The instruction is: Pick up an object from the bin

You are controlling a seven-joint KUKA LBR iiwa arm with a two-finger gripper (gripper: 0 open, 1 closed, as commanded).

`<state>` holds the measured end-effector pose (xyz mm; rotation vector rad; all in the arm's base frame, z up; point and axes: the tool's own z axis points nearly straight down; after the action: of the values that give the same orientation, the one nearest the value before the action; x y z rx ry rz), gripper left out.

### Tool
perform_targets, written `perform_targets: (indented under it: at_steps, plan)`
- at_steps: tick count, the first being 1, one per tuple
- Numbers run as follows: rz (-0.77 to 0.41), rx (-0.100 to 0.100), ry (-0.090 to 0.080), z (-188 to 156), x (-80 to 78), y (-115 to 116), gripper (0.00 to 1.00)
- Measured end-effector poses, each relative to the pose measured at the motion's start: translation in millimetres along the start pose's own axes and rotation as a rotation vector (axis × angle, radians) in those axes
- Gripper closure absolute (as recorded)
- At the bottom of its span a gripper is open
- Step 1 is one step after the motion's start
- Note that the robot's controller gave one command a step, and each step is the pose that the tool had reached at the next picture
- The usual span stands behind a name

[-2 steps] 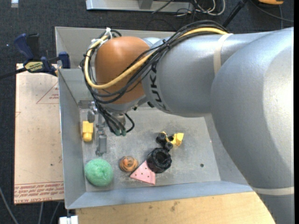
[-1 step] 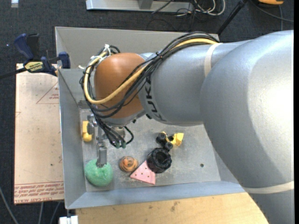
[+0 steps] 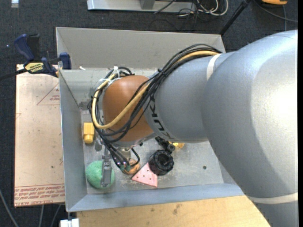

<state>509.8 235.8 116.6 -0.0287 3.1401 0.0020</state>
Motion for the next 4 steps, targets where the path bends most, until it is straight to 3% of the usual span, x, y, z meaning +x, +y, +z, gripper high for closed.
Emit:
perform_targets:
  at_steps: [1, 2, 3, 4]
  plan:
    - [-0.235, 0.001, 0.009, 48, 4.9, 3, 1.0]
    - [-0.235, 0.001, 0.009, 48, 4.8, 3, 1.0]
    - [-0.273, -0.001, -0.001, -81, 12.5, 13, 1.0]
    - [-0.273, -0.001, 0.0, -81, 12.5, 13, 1.0]
